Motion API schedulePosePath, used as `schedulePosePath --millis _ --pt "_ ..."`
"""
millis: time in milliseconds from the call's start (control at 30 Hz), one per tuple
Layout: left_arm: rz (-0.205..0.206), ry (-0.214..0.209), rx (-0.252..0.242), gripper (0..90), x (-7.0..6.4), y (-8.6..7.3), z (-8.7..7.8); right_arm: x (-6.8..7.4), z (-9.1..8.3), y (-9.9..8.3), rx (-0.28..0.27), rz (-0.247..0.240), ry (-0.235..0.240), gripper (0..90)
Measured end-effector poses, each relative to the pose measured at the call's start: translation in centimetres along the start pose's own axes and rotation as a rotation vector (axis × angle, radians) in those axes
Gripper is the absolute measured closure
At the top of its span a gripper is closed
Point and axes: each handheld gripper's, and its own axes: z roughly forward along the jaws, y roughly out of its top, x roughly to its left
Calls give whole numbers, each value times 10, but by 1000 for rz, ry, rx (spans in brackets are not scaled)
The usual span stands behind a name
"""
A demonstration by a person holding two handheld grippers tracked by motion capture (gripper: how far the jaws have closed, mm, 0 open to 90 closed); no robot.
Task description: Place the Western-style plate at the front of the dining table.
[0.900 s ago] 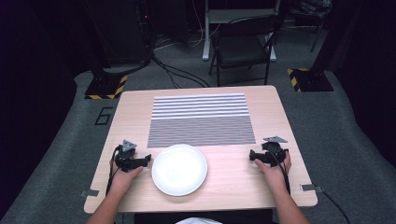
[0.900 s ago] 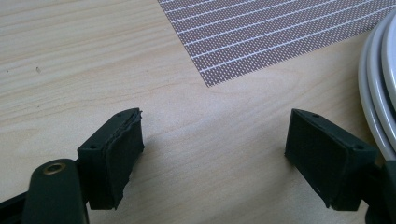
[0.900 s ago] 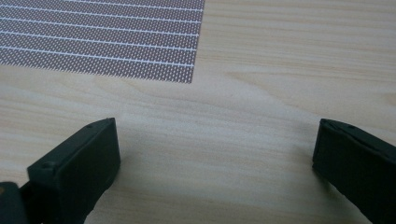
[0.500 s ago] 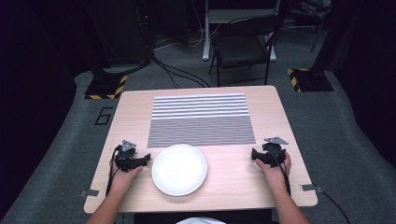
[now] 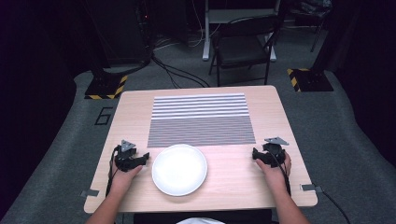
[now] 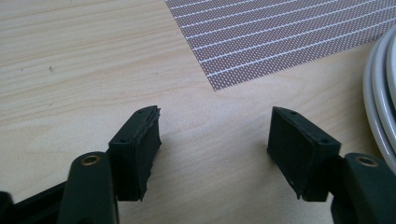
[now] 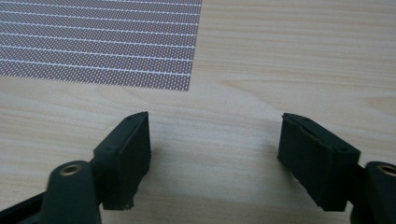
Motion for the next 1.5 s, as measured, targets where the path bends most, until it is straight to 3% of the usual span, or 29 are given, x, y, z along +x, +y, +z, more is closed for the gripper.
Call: schedulePosePath --millis 267,567,800,933,1100,1400,1500 --pt "-35 -4 26 440 -1 2 -6 2 -6 1 -4 20 -30 351" --pt "-100 -43 21 460 -6 7 -20 12 -16 5 -16 39 -7 372" --pt "-120 -92 26 467 -17 15 -31 25 -28 6 -24 64 47 380" --pt "-124 -128 48 503 -25 18 -37 36 -34 5 -21 44 84 401" --pt "-137 -160 37 531 -33 19 -44 51 -41 7 -25 14 135 425" --pt "-182 -207 28 570 -41 17 -51 68 -51 10 -25 13 194 476" --pt "-215 -245 29 579 -42 13 -50 74 -54 11 -12 21 229 476"
